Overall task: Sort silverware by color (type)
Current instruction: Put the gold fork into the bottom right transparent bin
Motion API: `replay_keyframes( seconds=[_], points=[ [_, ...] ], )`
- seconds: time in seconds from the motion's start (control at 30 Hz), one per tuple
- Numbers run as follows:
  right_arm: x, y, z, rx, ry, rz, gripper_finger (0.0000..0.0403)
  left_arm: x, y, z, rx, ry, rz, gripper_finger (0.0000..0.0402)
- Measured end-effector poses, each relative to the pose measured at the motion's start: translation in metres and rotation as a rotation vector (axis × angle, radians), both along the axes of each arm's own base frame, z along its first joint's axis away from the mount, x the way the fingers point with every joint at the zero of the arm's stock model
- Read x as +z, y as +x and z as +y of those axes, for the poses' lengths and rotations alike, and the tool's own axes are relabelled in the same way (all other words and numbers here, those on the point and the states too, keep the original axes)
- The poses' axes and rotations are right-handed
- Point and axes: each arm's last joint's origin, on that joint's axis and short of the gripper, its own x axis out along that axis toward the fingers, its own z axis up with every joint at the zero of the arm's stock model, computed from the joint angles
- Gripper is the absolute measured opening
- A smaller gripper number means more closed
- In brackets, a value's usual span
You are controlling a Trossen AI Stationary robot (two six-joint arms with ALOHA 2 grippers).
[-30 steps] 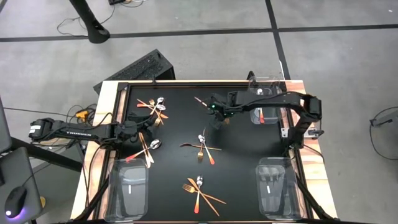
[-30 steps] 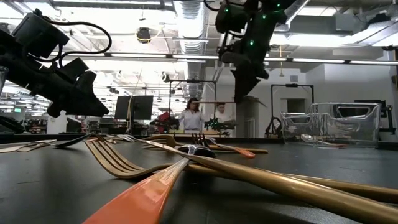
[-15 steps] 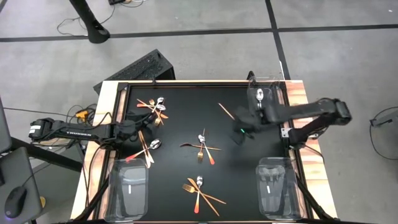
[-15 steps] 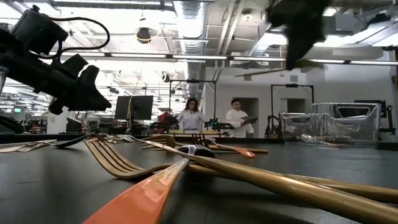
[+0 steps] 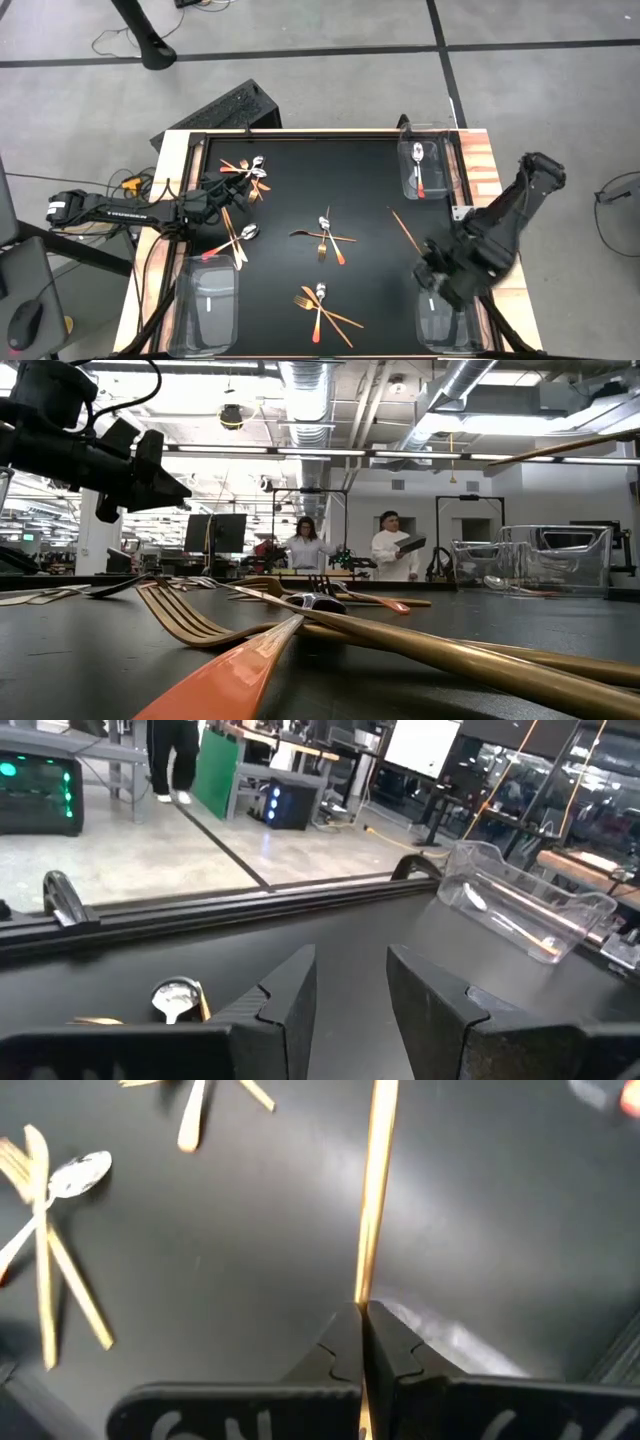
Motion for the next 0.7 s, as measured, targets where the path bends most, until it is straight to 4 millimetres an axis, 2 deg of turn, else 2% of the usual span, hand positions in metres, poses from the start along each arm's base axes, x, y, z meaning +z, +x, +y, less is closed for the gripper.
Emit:
replay_keyframes(
  seconds=[0.13,0.27,0.5,0.7],
  points=[
    [-0.005,-0.024,0.022,-0.050,0.047,-0.021,0.0009,0.000,0.000,0.000,-0.001,-0.018,-0.016,0.0112],
    [-0.011,-0.039,0.037,-0.077,0.079,0.000,0.0009,-0.001,0.001,-0.001,-0.051,-0.035,-0.023,0.0112],
    [-0.026,-0.038,0.053,-0.082,0.083,0.085,0.0009,-0.004,0.002,-0.003,-0.113,-0.077,-0.015,0.0112],
    [-0.046,-0.038,0.080,-0.044,0.151,0.163,0.0010,-0.005,0.002,-0.003,-0.137,-0.092,-0.013,0.0112]
  ],
)
